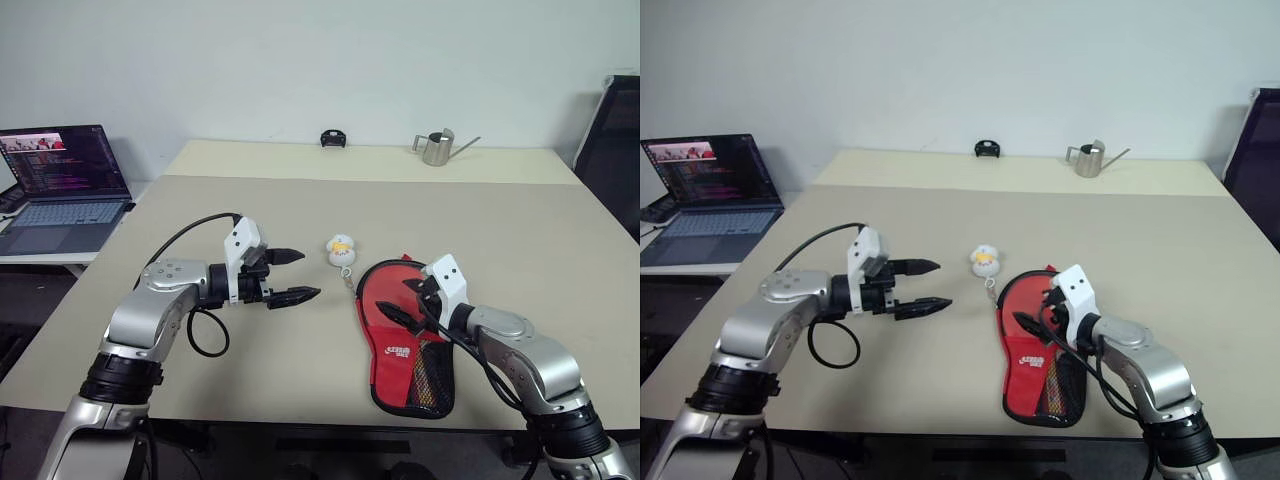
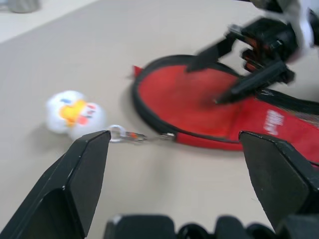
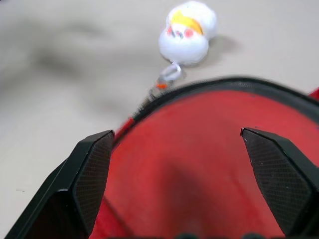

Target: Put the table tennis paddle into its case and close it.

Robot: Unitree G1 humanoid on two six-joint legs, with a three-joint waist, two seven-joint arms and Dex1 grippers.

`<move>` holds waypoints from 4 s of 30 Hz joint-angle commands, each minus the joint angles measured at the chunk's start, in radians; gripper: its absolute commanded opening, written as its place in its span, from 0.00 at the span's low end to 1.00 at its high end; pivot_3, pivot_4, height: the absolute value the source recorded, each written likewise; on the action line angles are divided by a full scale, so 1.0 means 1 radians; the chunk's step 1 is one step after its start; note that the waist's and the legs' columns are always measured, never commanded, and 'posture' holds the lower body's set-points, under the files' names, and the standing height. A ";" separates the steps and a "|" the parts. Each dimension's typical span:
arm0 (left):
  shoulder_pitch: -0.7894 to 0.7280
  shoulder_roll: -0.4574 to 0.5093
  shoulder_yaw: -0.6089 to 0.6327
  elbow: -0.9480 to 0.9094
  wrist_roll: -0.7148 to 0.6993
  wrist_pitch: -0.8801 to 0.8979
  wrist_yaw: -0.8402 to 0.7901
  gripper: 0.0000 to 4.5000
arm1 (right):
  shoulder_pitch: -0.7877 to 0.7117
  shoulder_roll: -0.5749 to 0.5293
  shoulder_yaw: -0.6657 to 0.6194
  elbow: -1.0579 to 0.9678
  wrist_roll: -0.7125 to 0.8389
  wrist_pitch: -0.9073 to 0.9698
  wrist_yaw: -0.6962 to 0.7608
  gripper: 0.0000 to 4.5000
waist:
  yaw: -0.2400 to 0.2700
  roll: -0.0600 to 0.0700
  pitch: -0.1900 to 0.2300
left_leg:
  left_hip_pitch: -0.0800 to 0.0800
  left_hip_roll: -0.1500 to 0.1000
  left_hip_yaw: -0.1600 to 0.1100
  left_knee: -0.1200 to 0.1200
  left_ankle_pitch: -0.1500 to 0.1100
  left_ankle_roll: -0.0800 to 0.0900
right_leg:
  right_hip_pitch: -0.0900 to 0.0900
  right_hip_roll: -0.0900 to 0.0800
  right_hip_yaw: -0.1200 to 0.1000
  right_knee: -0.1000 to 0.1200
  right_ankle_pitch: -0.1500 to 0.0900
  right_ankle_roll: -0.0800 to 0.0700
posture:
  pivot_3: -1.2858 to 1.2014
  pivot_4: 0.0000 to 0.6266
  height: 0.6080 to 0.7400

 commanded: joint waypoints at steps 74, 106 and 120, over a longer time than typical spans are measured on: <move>-0.446 -0.349 0.164 1.104 0.295 -0.222 0.136 0.04 | -0.020 0.166 0.024 0.073 -0.133 0.026 -0.131 1.00 | -0.018 -0.002 -0.001 | 0.008 -0.002 0.002 0.001 0.002 -0.003 | -0.001 0.001 0.002 0.014 0.000 0.000 | 0.52 0.24 1.00; -0.541 -0.452 -0.001 1.031 0.375 -0.353 0.154 0.04 | 0.051 0.097 0.136 0.275 -0.262 -0.114 -0.015 1.00 | -0.003 -0.010 -0.010 | 0.017 -0.002 -0.002 0.001 0.002 -0.003 | 0.014 0.000 -0.001 0.007 0.000 0.000 | 0.52 0.24 1.00; -0.663 -0.534 -0.006 1.269 0.487 -0.485 0.454 0.04 | 0.088 0.135 0.141 0.222 -0.255 -0.068 -0.074 1.00 | -0.012 -0.012 -0.011 | 0.018 -0.002 -0.002 -0.001 0.002 -0.003 | 0.014 0.000 -0.001 0.006 0.000 0.001 | 0.52 0.24 1.00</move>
